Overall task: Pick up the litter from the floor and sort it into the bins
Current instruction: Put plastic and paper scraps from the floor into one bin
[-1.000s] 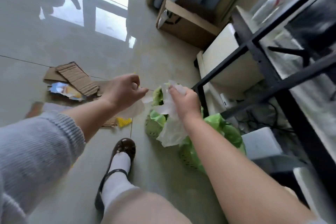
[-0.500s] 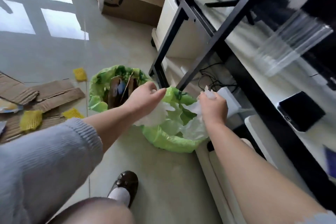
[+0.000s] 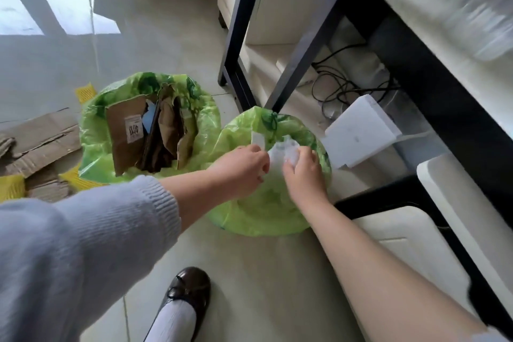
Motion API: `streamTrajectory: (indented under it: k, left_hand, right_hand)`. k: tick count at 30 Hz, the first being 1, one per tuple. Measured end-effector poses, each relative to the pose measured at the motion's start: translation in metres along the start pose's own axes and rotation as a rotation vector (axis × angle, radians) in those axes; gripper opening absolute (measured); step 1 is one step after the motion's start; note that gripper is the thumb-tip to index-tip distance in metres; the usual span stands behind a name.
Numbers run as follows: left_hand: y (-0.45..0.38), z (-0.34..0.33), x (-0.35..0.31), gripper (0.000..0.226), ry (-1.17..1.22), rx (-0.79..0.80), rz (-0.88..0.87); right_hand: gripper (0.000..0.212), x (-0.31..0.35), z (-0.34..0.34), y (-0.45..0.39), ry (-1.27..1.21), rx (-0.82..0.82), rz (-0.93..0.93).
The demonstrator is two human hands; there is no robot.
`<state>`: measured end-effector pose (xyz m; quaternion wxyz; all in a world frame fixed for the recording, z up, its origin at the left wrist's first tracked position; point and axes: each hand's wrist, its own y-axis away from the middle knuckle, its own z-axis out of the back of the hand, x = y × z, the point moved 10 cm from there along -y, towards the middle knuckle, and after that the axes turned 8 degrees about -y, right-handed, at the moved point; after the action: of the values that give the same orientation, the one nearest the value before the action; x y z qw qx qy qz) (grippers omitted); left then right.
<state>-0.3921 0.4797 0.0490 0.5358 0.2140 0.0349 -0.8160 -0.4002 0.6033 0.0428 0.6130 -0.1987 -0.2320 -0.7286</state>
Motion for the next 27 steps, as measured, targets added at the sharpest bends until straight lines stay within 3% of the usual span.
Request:
streamTrajectory:
  k: [4,6,9,12,15,18,22,27]
  left_hand:
    - [-0.002,-0.043,0.000,0.028,-0.480,0.343,-0.035]
    - [-0.004,-0.046,-0.001,0.027,-0.562,0.392,-0.030]
    - [-0.002,-0.023,-0.008,0.022,-0.507,0.280,-0.072]
    - [0.025,0.010,0.002,0.024,-0.281,0.224,-0.083]
    - [0.066,0.049,0.022,0.022,-0.047,0.140,-0.061]
    - [0.121,0.088,0.061,0.021,0.130,-0.010,0.034]
    - [0.212,0.121,0.144,0.015,0.321,-0.196,0.292]
    - [0.333,0.127,0.270,0.016,0.451,-0.375,0.637]
  right_hand:
    - [0.033,-0.010,-0.038,-0.002,0.292,0.293,-0.003]
    - [0.036,-0.008,-0.047,-0.004,0.366,0.365,0.008]
    - [0.058,-0.002,-0.036,-0.011,0.289,0.312,-0.007]
    - [0.070,0.023,-0.009,-0.003,0.175,0.145,0.055]
    - [0.056,0.079,0.018,0.027,0.007,-0.073,0.267]
    - [0.040,0.150,0.024,0.071,-0.211,-0.148,0.487]
    - [0.034,0.245,-0.011,0.136,-0.338,-0.029,0.712]
    - [0.039,0.328,-0.102,0.196,-0.198,0.258,0.855]
